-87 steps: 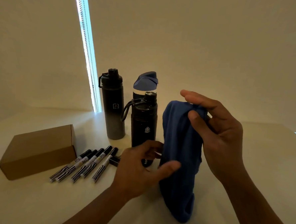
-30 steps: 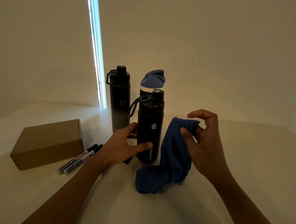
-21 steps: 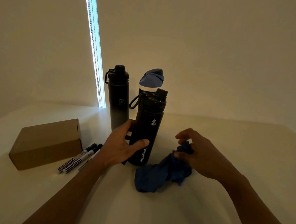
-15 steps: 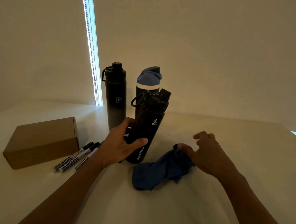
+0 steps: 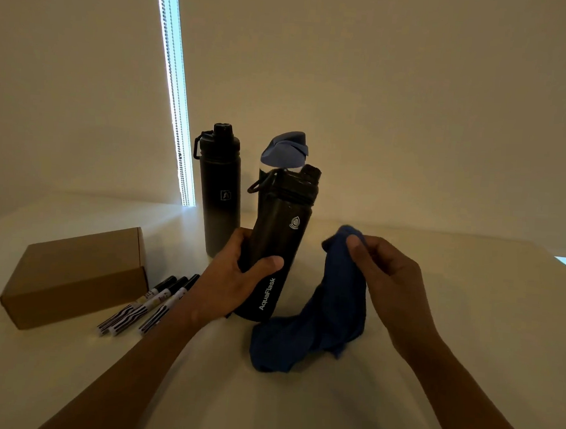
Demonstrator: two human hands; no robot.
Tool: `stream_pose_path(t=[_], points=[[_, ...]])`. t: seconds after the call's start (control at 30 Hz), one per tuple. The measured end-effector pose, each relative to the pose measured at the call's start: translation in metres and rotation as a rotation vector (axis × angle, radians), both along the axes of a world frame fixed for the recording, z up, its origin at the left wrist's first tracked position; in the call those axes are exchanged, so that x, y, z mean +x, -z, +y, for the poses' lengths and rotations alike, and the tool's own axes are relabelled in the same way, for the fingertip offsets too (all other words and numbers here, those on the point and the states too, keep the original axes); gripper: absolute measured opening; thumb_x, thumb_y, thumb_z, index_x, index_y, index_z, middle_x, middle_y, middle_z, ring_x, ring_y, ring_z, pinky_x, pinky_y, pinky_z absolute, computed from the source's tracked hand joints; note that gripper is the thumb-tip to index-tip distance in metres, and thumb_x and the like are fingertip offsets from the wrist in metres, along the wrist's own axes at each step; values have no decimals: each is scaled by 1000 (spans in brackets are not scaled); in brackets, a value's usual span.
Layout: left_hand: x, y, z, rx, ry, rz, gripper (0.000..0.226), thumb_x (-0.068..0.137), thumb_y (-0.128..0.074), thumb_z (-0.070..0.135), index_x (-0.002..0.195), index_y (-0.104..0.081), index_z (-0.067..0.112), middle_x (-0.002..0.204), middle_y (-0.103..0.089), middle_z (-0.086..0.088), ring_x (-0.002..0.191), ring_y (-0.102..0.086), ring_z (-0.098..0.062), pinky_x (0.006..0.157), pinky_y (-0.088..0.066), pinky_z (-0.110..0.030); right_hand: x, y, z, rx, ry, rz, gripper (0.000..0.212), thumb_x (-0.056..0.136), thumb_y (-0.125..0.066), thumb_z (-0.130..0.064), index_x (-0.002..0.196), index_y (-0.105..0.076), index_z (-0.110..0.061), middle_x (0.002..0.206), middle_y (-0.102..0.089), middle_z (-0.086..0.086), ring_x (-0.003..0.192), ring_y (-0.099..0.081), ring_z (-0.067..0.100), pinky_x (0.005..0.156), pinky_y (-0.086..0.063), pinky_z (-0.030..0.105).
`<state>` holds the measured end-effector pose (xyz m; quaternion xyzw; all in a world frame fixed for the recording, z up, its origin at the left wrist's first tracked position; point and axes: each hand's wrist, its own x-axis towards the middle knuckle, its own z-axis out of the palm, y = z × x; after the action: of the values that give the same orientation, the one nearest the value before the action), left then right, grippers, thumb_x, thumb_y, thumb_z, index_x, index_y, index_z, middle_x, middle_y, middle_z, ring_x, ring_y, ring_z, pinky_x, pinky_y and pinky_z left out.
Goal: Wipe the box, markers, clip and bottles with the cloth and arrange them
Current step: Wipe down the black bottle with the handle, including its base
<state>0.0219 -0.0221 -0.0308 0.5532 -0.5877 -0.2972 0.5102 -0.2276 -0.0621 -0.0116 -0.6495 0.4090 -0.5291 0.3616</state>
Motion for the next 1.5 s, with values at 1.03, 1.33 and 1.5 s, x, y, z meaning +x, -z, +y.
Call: stream_pose_path(t=[1.03, 1.33, 1.5], points=[[-12, -5, 8, -117, -21, -275, 54, 81, -74, 58, 124, -47, 37, 104, -68, 12, 89, -68, 3, 68, -54, -11, 20, 17, -1, -669, 37, 299, 51, 107, -40, -44, 138, -59, -7, 139, -53, 6, 112, -55, -1, 93, -51, 14], [-12, 1, 6, -220, -36, -411, 63, 82, -73, 62, 132, -42, 40, 110, -63, 21, 99, -64, 6, 73, -53, -10, 18, 6, 2, -726, 163, 282, 52, 109, -38, -42, 139, -57, -4, 139, -52, 11, 114, -54, -1, 86, -57, 22], [-10, -1, 6, -266, -83, -392, 61, 84, -74, 61, 132, -42, 41, 113, -62, 24, 102, -63, 8, 72, -52, -9, 12, 8, 1, -723, 144, 390, 45, 107, -41, -33, 145, -53, -12, 146, -45, 7, 115, -59, 16, 79, -60, 30]])
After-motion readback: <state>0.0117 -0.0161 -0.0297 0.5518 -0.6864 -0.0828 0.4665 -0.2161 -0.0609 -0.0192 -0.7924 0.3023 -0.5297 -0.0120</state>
